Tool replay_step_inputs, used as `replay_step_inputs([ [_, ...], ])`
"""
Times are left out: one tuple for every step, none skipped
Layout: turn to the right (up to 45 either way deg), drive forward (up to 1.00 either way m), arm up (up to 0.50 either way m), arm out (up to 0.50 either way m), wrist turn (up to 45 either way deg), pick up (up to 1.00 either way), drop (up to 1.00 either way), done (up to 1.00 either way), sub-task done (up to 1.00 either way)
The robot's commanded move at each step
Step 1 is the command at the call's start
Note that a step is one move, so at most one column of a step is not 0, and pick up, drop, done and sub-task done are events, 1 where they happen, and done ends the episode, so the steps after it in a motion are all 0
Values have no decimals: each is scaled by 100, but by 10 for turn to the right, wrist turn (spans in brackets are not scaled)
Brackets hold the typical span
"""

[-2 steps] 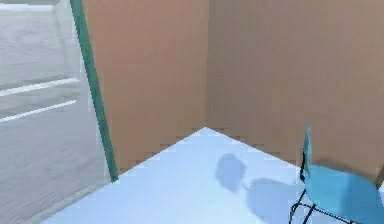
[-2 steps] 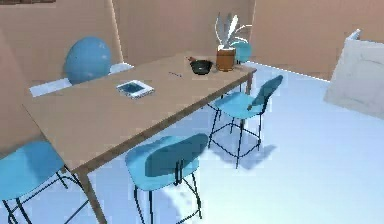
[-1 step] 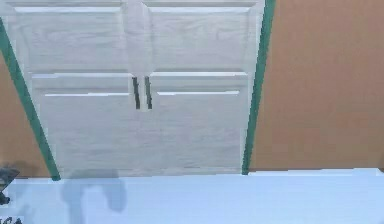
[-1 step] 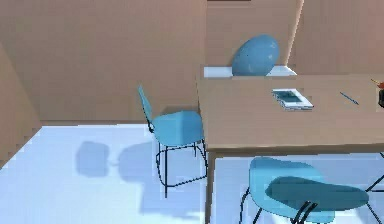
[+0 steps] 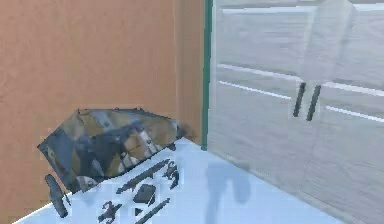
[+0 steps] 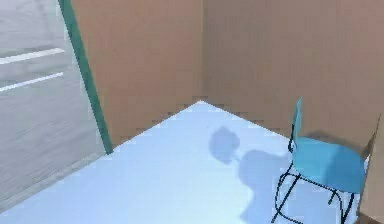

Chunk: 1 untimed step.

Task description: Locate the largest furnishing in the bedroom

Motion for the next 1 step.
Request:
replay_step_inputs([
  [-450, 0, 0, 0, 0, 0, 0, 0, 0],
])
